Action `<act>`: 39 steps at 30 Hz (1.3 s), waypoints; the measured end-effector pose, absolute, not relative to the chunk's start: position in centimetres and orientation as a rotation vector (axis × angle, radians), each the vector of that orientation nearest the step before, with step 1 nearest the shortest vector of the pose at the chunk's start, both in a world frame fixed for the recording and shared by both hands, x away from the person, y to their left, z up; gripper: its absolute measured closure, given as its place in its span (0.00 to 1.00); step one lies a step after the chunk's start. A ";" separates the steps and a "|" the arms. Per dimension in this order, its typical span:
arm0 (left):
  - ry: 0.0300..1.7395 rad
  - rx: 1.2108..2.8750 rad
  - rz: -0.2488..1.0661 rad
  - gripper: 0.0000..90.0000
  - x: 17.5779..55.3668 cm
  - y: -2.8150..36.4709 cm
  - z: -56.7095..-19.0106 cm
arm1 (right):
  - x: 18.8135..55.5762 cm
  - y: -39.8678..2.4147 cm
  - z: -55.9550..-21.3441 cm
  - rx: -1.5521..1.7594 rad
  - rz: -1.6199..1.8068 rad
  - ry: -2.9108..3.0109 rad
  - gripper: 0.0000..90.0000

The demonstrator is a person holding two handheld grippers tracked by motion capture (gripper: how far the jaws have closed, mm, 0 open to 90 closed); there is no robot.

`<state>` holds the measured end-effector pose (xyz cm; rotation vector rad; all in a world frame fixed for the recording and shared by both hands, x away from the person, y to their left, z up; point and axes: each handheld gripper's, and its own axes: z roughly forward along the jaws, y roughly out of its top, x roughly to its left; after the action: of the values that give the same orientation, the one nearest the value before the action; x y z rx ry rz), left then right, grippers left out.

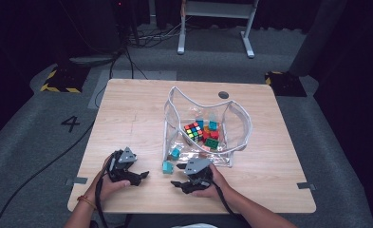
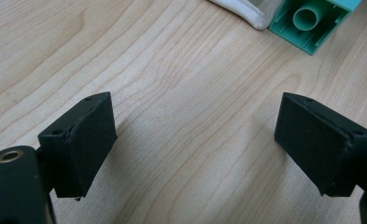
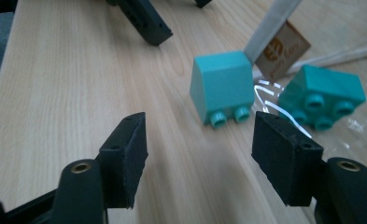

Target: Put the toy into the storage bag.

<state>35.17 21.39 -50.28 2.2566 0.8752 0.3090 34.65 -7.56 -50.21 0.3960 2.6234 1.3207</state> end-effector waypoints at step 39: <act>0.853 2.269 0.322 0.15 35.2 21.5 -50.2 | 36.2 -5.7 -50.2 0.325 1.286 2.644 0.66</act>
<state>35.21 21.50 -50.22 2.2687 0.8534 0.3216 36.18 -5.65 -50.22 0.3247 2.6441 1.2858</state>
